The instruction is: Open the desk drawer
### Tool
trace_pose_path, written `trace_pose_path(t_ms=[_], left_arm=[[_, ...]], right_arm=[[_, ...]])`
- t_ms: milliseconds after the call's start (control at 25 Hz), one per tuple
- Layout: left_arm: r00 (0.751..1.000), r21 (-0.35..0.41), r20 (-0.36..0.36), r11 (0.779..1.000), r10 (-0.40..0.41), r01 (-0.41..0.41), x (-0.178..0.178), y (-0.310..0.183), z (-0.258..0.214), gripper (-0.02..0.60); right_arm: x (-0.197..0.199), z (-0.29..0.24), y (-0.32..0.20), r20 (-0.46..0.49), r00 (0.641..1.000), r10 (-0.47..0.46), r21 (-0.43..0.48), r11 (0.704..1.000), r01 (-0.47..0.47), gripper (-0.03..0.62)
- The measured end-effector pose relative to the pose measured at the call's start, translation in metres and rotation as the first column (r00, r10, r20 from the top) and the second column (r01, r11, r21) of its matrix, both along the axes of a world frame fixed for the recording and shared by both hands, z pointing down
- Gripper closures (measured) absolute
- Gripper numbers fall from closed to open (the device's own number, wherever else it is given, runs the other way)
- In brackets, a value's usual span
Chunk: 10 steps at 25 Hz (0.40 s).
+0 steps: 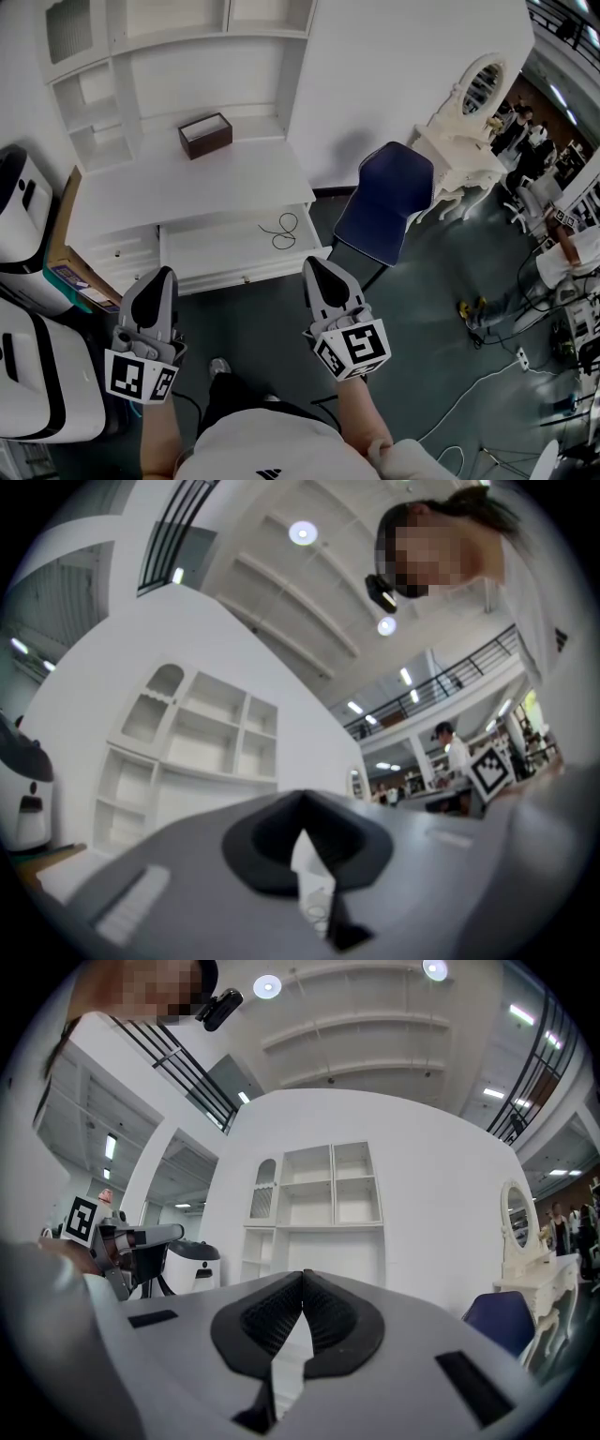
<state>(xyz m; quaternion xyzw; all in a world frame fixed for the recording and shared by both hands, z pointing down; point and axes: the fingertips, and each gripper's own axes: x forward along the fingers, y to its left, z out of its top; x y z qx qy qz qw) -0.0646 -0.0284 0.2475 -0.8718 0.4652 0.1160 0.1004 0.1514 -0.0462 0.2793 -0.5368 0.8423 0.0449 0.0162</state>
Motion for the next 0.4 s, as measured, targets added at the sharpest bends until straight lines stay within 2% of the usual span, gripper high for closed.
trace_pose_path(t_ms=[400], left_arm=[[1.000,0.001,-0.002,1.000,0.003,-0.003,0.0028,-0.0027,-0.0038,0.575]], right_arm=[[0.0009,-0.0023,-0.0022,0.007,1.000,-0.004,0.004,1.000,0.004,0.611]])
